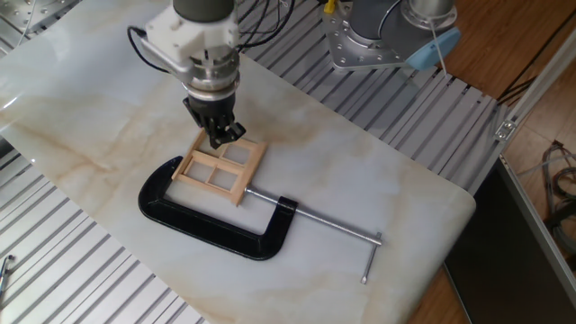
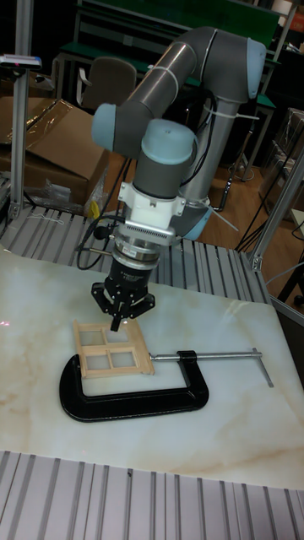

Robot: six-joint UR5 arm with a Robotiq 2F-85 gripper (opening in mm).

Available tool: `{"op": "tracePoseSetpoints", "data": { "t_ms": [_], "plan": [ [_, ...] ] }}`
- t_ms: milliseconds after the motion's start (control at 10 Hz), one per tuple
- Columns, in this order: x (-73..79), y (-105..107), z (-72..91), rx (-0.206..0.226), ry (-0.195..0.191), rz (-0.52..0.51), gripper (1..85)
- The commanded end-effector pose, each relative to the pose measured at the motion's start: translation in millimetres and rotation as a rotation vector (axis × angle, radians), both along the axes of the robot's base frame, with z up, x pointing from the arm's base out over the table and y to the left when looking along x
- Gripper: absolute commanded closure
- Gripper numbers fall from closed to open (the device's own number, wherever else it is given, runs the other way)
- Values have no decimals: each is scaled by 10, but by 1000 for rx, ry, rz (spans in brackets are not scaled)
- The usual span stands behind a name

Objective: Close a sliding window

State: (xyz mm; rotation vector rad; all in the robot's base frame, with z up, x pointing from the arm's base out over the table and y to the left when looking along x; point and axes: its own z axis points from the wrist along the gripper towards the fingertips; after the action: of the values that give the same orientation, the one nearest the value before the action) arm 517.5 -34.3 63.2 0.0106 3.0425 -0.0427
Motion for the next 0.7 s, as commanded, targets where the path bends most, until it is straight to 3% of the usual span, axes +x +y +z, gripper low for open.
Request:
{"op": "tracePoseSetpoints", "data": {
  "t_ms": [0, 200, 600],
  "plan": [
    [4, -34, -207, -10, -17, 55, 850],
    [-17, -33, -264, -7, -22, 104, 850],
    [-32, -94, -307, -46, -25, 200, 850]
  ]
}}
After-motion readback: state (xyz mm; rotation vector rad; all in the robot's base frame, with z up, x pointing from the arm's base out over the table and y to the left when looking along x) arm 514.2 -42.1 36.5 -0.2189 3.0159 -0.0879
